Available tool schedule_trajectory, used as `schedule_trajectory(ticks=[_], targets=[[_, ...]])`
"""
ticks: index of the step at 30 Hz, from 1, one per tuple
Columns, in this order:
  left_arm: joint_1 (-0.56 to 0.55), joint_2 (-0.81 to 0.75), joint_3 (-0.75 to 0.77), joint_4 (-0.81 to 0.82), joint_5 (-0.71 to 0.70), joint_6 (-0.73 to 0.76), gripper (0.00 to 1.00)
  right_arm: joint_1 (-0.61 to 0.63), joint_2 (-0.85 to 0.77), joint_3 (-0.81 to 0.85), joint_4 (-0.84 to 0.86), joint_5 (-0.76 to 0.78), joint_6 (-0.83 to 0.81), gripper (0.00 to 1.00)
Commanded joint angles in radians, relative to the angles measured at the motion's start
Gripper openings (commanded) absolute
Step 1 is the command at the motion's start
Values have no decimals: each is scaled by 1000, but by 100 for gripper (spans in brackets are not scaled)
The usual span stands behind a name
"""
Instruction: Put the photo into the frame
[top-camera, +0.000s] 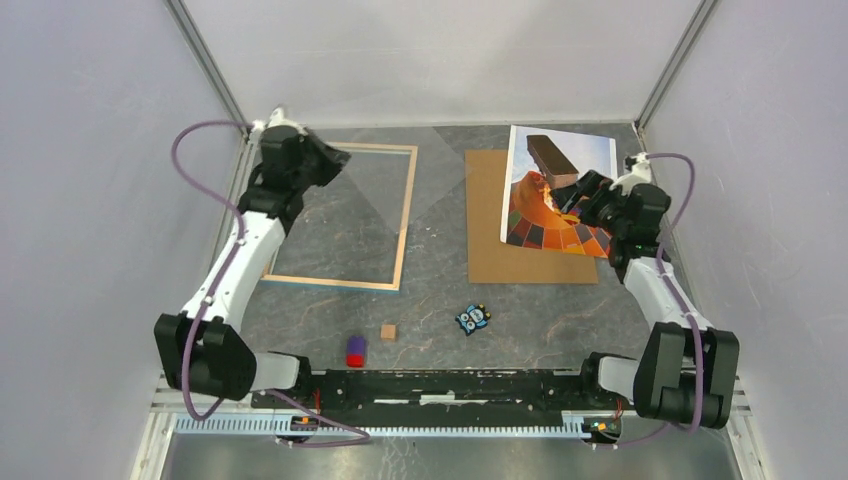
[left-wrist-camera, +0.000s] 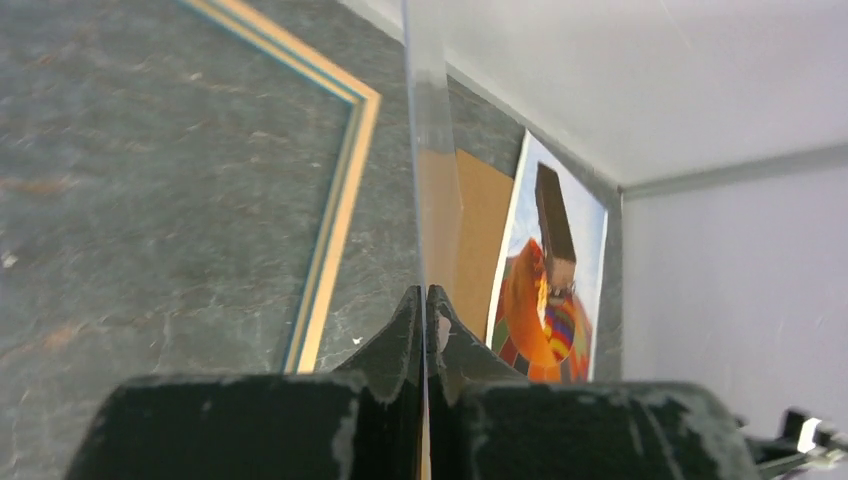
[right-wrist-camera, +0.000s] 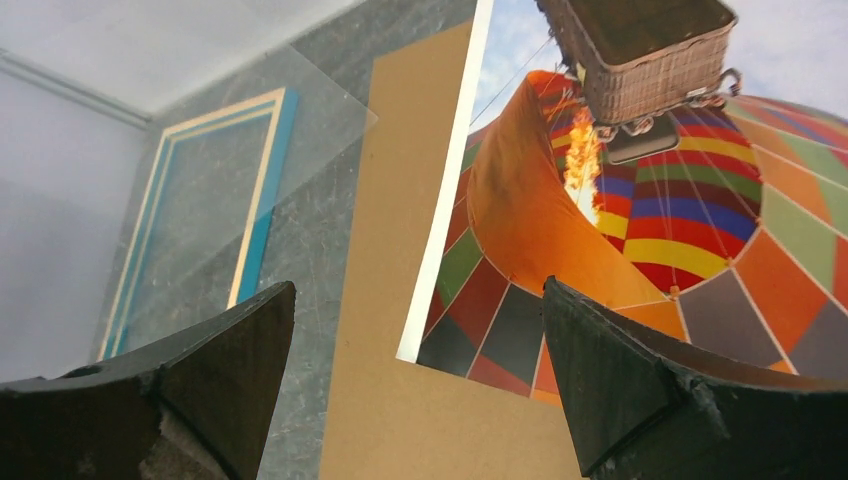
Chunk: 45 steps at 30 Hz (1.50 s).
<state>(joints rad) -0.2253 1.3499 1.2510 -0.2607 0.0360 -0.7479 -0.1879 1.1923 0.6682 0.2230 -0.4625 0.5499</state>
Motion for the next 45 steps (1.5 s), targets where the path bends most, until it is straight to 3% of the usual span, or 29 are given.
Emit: schedule_trajectory(ticks=[1, 6, 13, 21, 27, 34, 45], targets=[[170, -99, -124, 165, 145, -253, 2, 57, 48, -29, 137, 61, -62, 98], [319, -127, -362, 485, 258, -464, 2, 85, 76, -91, 227, 44, -68, 98], [345, -109, -578, 761, 189, -621, 2, 85, 75, -108, 231, 66, -102, 98], [346, -301, -814, 810, -59, -662, 2, 85, 106, -107, 235, 73, -103, 98], [348, -222, -919, 1051, -53, -726, 2, 85, 146, -105, 251, 55, -91, 98], [347, -233, -959, 1087, -115, -635, 2, 85, 160, -111, 266, 56, -82, 98], [347, -132, -1082, 1258, -98, -692, 2, 85, 196, -102, 274, 39, -71, 98]])
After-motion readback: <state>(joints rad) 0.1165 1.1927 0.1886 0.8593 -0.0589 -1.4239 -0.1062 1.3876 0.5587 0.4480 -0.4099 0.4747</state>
